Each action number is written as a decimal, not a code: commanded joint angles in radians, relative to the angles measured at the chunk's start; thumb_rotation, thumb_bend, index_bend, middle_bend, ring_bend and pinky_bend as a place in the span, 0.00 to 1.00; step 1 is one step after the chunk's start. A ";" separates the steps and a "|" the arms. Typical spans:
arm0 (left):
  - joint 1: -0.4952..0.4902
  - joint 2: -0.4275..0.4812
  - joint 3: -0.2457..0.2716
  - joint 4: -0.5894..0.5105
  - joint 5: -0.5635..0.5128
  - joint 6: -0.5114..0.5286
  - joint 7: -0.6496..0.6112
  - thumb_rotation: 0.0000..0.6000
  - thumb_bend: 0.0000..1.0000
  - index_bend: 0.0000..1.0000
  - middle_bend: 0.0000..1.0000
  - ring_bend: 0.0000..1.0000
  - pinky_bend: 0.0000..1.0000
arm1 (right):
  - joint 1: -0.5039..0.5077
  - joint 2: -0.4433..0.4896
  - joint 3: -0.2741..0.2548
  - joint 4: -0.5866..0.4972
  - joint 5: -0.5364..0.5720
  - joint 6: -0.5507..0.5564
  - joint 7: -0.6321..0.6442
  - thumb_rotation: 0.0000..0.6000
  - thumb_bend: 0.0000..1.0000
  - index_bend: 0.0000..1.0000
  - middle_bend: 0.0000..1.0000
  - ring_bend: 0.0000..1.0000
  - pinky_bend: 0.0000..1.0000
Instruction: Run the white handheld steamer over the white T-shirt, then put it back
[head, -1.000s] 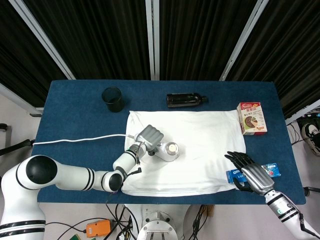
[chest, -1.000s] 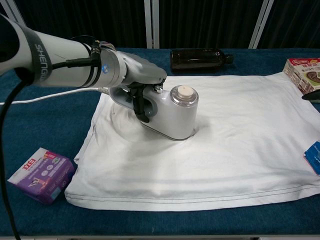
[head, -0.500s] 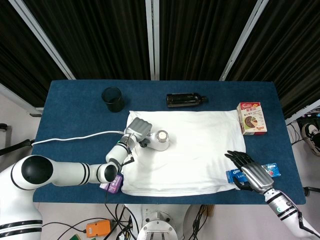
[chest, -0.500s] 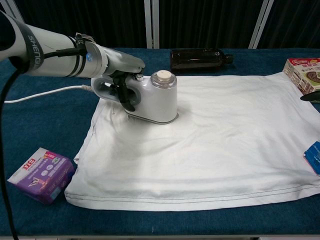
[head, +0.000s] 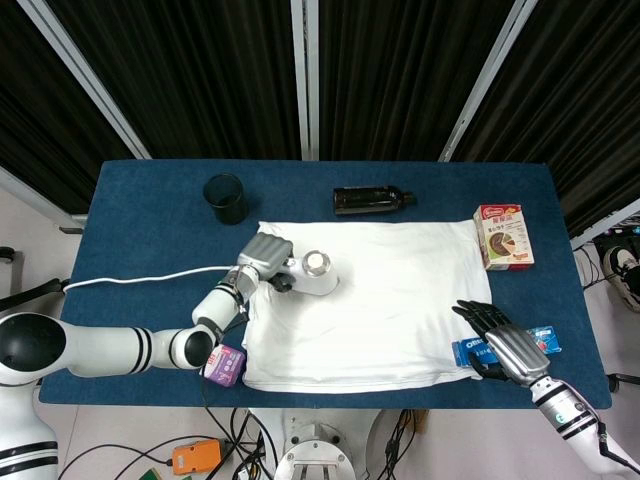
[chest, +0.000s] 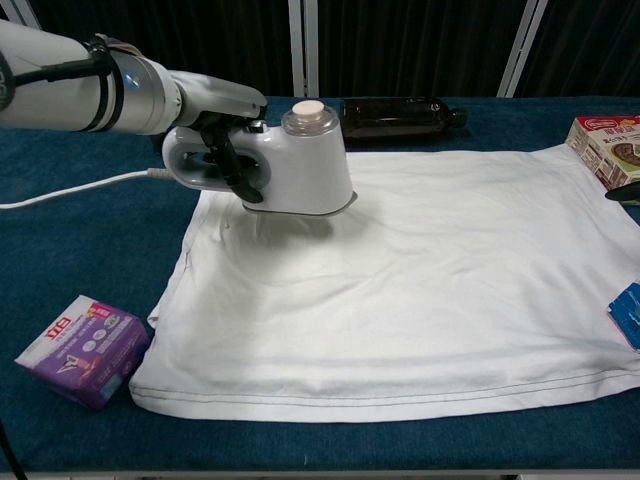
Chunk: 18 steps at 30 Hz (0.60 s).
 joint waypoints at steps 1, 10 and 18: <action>-0.026 -0.053 -0.010 -0.002 0.025 0.015 0.012 0.53 0.84 0.86 0.91 0.80 0.65 | -0.001 0.002 -0.001 0.000 0.003 0.001 0.000 1.00 0.67 0.06 0.10 0.02 0.11; -0.108 -0.202 0.015 0.062 -0.025 0.124 0.154 0.48 0.83 0.86 0.91 0.80 0.65 | -0.005 0.005 -0.005 -0.006 0.014 0.005 -0.003 1.00 0.67 0.06 0.10 0.02 0.11; -0.124 -0.239 0.007 0.110 -0.113 0.151 0.225 0.41 0.82 0.86 0.91 0.80 0.65 | -0.004 0.003 -0.004 -0.008 0.022 0.005 -0.006 1.00 0.67 0.06 0.10 0.02 0.11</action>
